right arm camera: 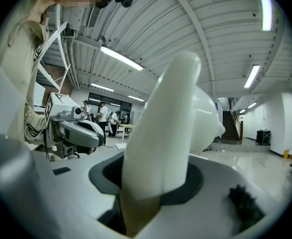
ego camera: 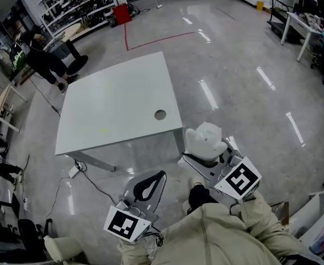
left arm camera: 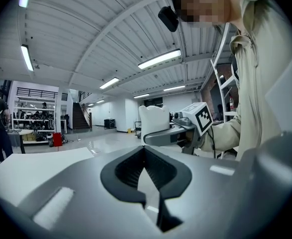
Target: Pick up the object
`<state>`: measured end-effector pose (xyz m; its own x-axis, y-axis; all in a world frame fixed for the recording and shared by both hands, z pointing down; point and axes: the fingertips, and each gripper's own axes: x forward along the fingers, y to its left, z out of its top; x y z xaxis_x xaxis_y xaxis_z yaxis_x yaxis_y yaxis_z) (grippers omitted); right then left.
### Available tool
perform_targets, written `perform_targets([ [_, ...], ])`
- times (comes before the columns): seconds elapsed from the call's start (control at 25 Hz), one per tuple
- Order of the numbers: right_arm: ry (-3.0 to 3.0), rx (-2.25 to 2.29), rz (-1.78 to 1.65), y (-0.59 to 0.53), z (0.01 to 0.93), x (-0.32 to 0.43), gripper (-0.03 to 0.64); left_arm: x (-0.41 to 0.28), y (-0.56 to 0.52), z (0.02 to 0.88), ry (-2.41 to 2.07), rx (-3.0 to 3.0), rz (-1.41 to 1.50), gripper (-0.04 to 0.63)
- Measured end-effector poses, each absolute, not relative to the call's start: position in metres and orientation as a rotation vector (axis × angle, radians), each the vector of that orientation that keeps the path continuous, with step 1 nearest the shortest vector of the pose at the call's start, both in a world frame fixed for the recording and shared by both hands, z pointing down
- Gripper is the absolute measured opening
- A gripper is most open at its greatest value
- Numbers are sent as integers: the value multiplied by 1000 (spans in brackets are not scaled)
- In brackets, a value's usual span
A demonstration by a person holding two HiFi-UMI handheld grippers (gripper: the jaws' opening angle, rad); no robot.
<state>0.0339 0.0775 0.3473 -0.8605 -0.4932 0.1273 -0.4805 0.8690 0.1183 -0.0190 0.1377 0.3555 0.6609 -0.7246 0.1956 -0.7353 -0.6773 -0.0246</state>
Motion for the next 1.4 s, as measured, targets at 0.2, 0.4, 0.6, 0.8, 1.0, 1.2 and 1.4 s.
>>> perform_targets([
  [0.2,-2912,757,-178,81,331,30,173,-26,138,345,-1279,2859,257,8],
  [0.4,-2912,785,-135,72,325,41,173,-18,127,341,-1265,2846,252,8],
  [0.6,-2924,769,-142,66,320,47,173,-8,119,342,-1232,2830,262,8],
  [0.8,-2920,773,-132,58,311,62,173,11,113,334,-1208,2809,291,6],
  [1.0,-2926,764,-143,52,308,63,173,10,109,332,-1220,2802,292,8],
  [1.2,-2928,750,-148,55,314,54,173,3,108,336,-1224,2824,289,8],
  [1.4,-2932,745,-161,58,316,45,173,-5,111,339,-1211,2806,297,8],
])
